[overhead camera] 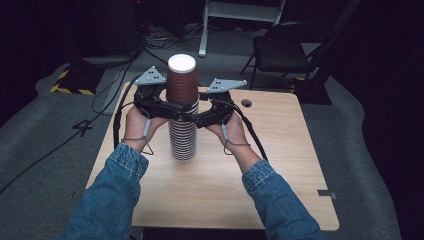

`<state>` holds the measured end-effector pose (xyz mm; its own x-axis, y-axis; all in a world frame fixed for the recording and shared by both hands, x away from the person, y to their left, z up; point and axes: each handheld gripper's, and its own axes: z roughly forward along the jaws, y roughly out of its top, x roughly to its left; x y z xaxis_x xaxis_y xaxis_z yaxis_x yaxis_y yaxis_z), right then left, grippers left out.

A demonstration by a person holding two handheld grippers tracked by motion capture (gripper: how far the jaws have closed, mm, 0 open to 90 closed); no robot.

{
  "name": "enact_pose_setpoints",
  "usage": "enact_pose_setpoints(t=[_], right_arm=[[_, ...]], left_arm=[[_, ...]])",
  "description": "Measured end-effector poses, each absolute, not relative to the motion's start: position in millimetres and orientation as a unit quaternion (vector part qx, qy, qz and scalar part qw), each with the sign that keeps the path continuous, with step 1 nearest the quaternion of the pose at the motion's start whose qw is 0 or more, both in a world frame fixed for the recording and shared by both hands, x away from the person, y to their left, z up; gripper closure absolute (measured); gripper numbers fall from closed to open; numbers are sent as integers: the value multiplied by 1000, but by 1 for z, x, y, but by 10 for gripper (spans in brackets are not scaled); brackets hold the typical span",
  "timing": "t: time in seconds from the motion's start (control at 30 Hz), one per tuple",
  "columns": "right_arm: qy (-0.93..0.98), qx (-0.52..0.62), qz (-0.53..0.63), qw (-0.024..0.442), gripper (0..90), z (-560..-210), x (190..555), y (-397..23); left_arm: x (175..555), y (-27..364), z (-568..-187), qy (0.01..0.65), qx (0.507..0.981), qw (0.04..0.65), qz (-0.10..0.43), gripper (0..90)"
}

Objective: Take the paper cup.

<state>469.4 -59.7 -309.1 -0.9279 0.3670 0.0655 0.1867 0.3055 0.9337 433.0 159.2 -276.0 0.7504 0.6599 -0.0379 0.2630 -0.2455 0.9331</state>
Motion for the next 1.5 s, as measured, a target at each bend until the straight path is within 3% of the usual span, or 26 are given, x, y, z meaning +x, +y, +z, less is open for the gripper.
enact_pose_setpoints(t=[0.93,1.13,1.5], right_arm=[[805,181,560,69,124,-313,473,-63],[807,180,558,67,125,-313,473,-63],[809,183,555,65,129,-312,473,-64]], left_arm=[[433,163,-266,289,775,524,203,96],[432,171,-258,283,750,565,195,115],[430,171,-236,261,746,574,215,135]])
